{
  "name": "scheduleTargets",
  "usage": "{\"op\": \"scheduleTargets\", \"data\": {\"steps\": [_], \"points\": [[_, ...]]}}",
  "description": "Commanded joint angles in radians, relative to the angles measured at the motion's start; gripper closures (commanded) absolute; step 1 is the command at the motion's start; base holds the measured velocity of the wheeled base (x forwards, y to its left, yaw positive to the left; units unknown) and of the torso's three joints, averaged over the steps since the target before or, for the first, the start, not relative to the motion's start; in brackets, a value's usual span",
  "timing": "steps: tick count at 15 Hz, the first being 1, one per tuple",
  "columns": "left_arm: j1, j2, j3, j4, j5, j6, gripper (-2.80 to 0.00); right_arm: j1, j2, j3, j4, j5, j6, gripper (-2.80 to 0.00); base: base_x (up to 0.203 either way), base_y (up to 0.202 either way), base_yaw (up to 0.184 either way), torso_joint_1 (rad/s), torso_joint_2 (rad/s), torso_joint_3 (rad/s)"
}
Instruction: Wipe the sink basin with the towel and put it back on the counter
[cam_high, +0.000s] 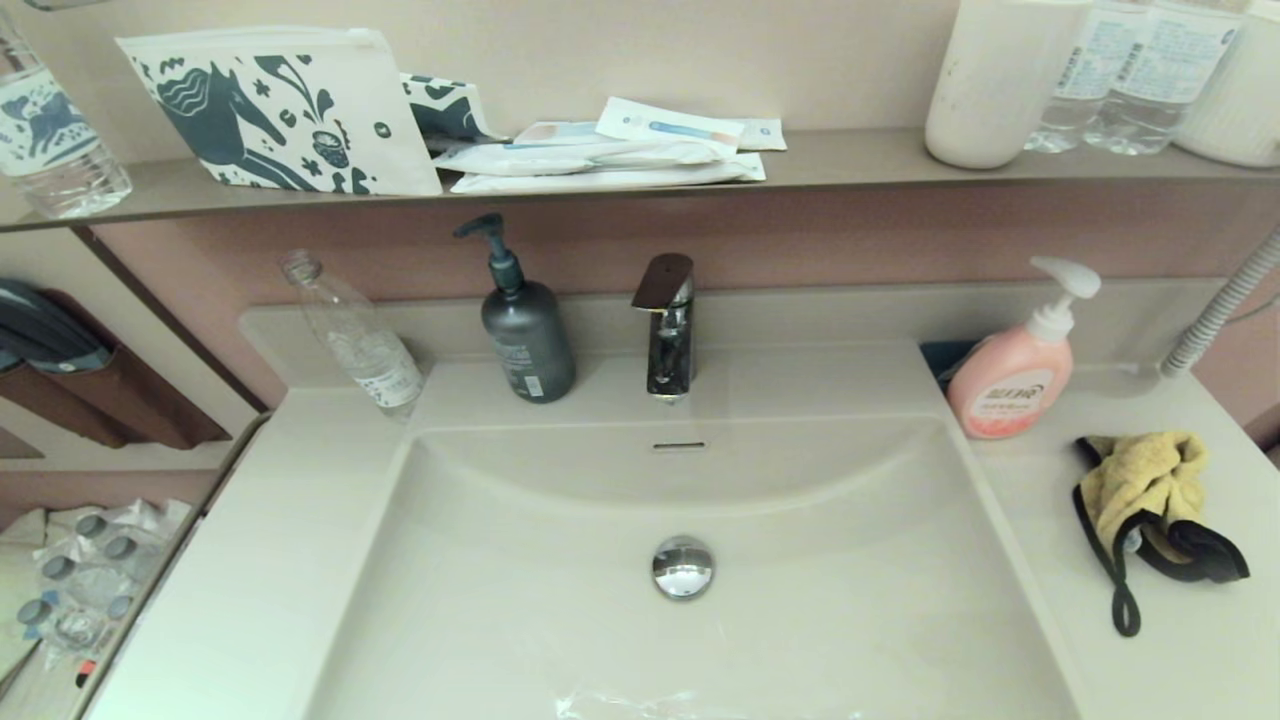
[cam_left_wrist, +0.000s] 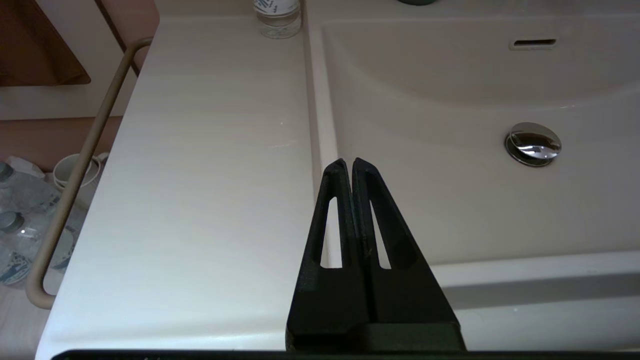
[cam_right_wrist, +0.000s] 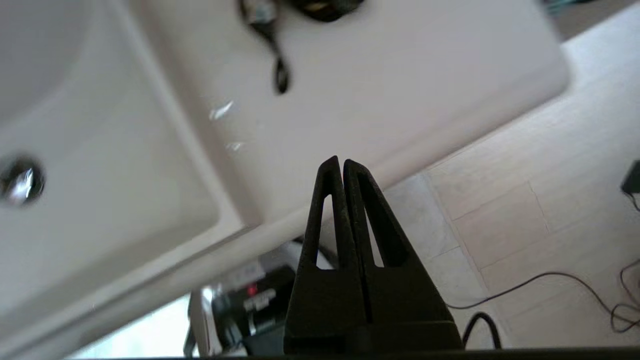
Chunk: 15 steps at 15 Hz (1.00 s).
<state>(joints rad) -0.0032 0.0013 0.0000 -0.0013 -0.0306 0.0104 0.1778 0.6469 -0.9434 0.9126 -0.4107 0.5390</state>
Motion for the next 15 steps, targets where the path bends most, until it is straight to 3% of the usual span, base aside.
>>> {"op": "scheduleTargets", "data": {"steps": [1, 5, 8, 10, 15], "points": [[0.0, 0.0, 0.0, 0.0, 0.0, 0.0, 0.0, -0.114, -0.183, 0.006, 0.016, -0.008, -0.03, 0.0, 0.0, 0.0, 0.0, 0.0, 0.0, 0.0], [0.0, 0.0, 0.0, 0.0, 0.0, 0.0, 0.0, -0.163, -0.395, 0.019, 0.042, -0.014, -0.17, 0.0, 0.0, 0.0, 0.0, 0.0, 0.0, 0.0], [0.0, 0.0, 0.0, 0.0, 0.0, 0.0, 0.0, -0.171, -0.554, 0.066, 0.012, 0.019, -0.32, 0.0, 0.0, 0.0, 0.0, 0.0, 0.0, 0.0], [0.0, 0.0, 0.0, 0.0, 0.0, -0.001, 0.0, -0.175, -0.64, 0.199, -0.125, 0.086, -0.381, 0.0, 0.0, 0.0, 0.0, 0.0, 0.0, 0.0], [0.0, 0.0, 0.0, 0.0, 0.0, 0.0, 0.0, -0.178, -0.645, 0.558, -0.582, 0.219, -0.367, 0.0, 0.0, 0.0, 0.0, 0.0, 0.0, 0.0]]}}
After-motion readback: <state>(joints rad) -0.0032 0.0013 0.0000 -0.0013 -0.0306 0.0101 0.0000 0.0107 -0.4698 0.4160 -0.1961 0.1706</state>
